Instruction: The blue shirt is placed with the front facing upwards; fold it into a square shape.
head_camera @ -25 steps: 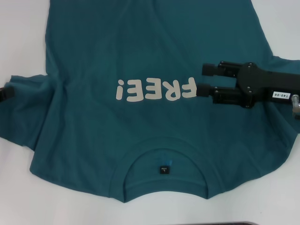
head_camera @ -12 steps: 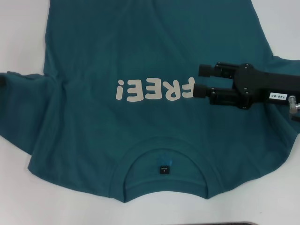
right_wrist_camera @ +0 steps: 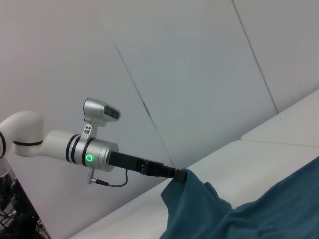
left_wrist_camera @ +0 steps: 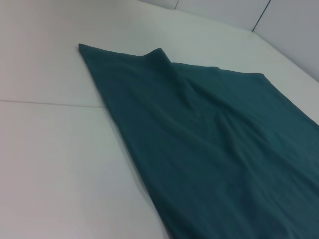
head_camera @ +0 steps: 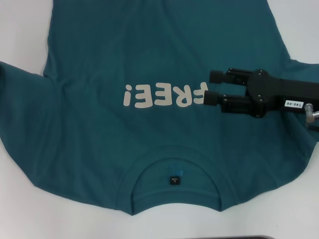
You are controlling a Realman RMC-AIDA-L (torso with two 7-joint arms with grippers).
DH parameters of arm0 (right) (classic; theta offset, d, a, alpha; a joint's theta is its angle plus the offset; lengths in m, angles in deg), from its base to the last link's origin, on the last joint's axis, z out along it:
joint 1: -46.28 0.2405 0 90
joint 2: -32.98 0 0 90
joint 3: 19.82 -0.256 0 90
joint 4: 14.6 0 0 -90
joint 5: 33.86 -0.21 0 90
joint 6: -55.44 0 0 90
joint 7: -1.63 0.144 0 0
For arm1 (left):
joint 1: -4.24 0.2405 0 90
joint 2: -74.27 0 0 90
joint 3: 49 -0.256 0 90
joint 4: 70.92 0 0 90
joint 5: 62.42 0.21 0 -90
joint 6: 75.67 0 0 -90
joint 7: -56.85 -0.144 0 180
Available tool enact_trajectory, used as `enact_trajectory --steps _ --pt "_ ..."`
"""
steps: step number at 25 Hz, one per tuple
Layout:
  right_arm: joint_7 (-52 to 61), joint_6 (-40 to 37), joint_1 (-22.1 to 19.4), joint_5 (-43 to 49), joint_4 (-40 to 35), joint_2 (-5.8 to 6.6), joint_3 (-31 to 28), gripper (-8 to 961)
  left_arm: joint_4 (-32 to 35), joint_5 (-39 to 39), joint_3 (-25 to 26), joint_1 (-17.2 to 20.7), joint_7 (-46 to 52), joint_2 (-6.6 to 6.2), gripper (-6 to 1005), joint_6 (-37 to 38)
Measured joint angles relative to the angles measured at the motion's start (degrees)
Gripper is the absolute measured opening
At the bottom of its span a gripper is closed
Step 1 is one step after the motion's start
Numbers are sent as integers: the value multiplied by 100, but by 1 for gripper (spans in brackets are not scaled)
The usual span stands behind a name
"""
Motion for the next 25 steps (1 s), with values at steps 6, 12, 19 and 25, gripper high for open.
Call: enact_trajectory --steps 6,12,19,25 --pt "0 0 0 0 -10 0 0 774 -213 1 -6 -5 206 104 3 245" --pt "0 -6 0 0 -14 0 0 773 -602 -1 -101 -6 698 282 3 589" --pt "-16 -10 0 1 -51 0 7 773 -598 -1 -386 -26 1037 387 4 614" --pt "-20 -10 0 16 -58 0 7 773 -565 -1 -393 -79 1157 429 4 625"
